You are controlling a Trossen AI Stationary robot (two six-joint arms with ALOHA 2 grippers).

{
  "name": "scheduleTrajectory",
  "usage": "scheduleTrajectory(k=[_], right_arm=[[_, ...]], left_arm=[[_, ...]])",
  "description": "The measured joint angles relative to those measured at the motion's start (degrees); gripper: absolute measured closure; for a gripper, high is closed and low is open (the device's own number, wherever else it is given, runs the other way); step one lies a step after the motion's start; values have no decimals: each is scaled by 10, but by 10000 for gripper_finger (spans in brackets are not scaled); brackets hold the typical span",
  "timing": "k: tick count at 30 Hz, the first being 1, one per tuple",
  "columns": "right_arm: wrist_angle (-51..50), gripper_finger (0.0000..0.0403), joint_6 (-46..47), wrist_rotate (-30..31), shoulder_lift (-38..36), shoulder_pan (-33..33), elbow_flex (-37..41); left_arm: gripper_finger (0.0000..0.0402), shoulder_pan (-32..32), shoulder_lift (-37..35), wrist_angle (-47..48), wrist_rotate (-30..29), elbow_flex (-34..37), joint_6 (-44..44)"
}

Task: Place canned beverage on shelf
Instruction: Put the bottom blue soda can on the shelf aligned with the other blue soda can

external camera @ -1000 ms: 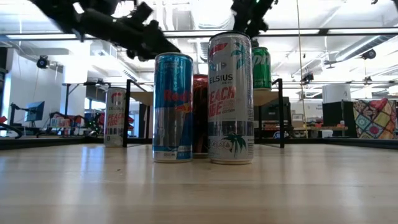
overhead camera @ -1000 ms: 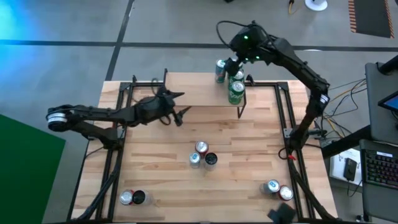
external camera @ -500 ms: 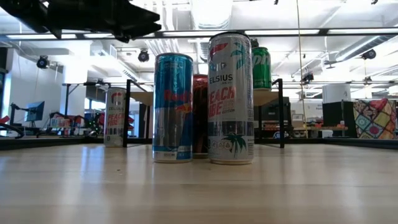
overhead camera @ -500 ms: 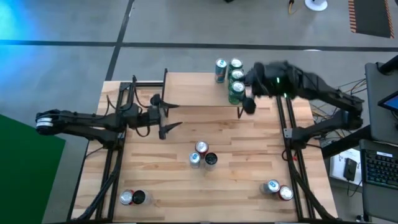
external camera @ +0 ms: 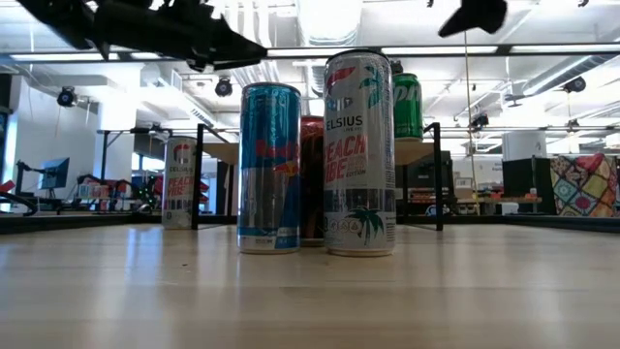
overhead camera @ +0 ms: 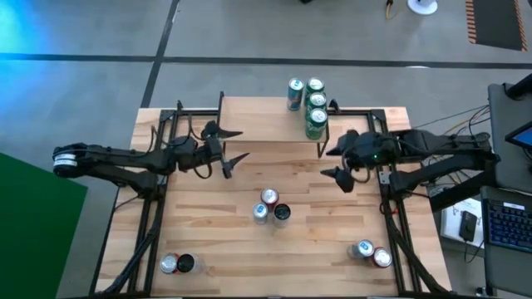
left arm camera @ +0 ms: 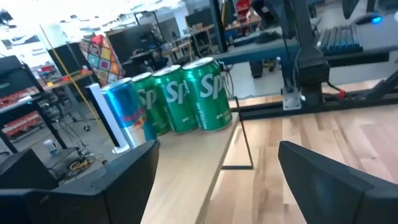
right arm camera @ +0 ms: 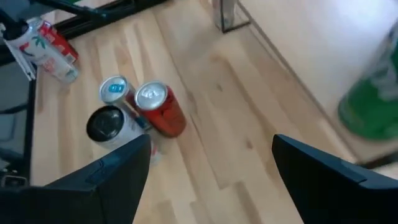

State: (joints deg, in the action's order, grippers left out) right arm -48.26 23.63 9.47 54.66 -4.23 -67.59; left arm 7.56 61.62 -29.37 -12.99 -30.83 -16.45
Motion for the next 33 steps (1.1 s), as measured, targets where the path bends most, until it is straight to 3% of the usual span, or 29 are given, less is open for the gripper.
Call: scheduleTrajectory(k=[7,12,16,21,33], right_arm=[[-34,78,137,34,7,-57,36],[-43,78,323,-5,19,-133,49],[-141,78,467,-9,53,-206,23],[-243,78,630,-58,125,-304,-31],[-322,78,774,-86,281,-425,-160]], left_arm=[[84,1,57,35,-1,-53,-13],[84,5,82,60,-17,-91,-21],[84,5,93,66,-30,-107,-8],[84,5,96,52,-30,-108,29],[84,4,98,83,-30,-135,115]])
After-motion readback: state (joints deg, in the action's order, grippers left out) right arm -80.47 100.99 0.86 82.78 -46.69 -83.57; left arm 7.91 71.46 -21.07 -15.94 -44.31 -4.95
